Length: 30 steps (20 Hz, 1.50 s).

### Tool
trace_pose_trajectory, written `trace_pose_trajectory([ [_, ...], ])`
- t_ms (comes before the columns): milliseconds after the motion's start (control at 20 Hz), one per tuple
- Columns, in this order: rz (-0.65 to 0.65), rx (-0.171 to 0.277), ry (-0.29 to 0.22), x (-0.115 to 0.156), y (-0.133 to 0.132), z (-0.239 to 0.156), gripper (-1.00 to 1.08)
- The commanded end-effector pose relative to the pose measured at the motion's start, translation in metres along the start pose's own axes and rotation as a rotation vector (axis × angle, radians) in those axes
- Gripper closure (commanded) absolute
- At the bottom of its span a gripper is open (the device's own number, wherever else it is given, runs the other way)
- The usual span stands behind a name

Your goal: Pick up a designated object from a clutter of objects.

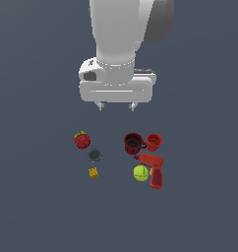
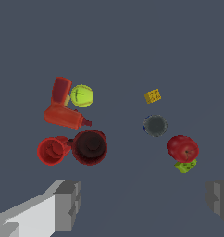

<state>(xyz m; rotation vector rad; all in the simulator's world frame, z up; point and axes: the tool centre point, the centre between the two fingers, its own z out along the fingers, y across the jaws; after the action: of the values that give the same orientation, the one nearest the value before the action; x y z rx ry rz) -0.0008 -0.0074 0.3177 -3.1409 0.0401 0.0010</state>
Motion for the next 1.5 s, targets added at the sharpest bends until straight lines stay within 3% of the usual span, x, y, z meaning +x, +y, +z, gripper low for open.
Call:
trace_pose_trajectory([
  [0,0.0,0.0,0.0,0.0,0.0,0.0,-0.92],
  [500,-0.025,-0.016,0.024,-0.001,-0.016,-0.006,-0.92],
  [800,-0.002,-0.011,0.021,0.001,-0.01,0.0,-0.92],
  [1150,0.108,0.005,0.017,0.006,0.016,0.034,-0.92],
  [1450,0.282,0.021,0.01,0.007,0.06,0.086,-0.92],
])
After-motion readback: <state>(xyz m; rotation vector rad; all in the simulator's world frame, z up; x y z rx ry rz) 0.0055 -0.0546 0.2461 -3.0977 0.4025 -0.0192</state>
